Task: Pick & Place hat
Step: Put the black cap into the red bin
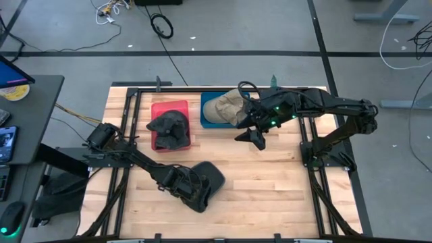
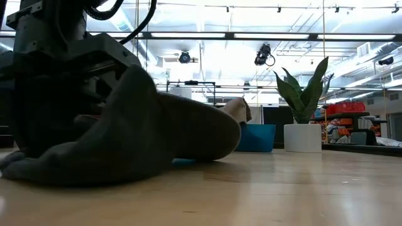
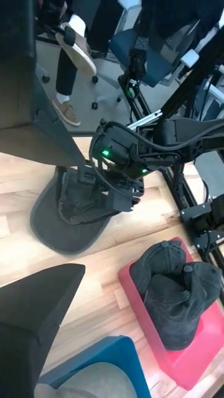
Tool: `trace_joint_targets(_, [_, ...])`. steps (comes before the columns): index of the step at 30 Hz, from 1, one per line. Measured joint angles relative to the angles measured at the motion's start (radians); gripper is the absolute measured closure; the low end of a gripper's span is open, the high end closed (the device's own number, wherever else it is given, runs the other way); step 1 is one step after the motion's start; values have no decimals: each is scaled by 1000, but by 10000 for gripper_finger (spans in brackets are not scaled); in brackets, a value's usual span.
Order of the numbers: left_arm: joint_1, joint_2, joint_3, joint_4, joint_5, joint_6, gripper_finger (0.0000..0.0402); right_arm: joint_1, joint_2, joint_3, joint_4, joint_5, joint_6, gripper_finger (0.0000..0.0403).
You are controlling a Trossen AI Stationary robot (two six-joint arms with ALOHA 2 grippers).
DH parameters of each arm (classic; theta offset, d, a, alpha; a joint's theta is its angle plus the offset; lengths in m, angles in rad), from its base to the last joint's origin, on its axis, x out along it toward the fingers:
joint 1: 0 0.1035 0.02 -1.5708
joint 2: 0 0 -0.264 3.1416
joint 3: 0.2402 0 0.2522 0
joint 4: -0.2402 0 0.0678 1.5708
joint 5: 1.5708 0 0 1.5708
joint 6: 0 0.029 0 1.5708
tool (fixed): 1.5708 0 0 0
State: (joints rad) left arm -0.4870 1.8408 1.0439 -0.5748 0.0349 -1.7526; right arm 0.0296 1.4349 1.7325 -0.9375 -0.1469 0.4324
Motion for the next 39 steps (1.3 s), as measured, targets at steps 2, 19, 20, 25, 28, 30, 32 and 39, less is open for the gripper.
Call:
trace_joint_targets(2, [0, 0, 0, -5, 4, 30, 386, 0, 0, 0, 8, 0, 0, 130])
trace_joint_targets(19, [-9, -280, 167, -195, -190, 100, 392, -6, -46, 1, -26, -54, -36, 130])
trace_joint_targets(20, [-9, -290, 189, -203, -213, 121, 392, -10, -51, 1, -26, -52, -41, 130])
trace_joint_targets(25, [9, -319, 347, -284, -263, 227, 392, -30, -86, 1, -17, -52, -52, 130])
trace_joint_targets(28, [28, -312, 459, -397, -239, 319, 393, -38, -102, 1, -16, -33, -61, 130])
trace_joint_targets(30, [43, -309, 524, -443, -230, 363, 393, -42, -112, 1, -16, -18, -67, 130])
trace_joint_targets(32, [56, -309, 582, -517, -222, 409, 393, -44, -119, 1, -14, -14, -68, 130])
trace_joint_targets(39, [114, -308, 753, -760, -121, 552, 393, -46, -122, 1, -13, -7, -68, 130])
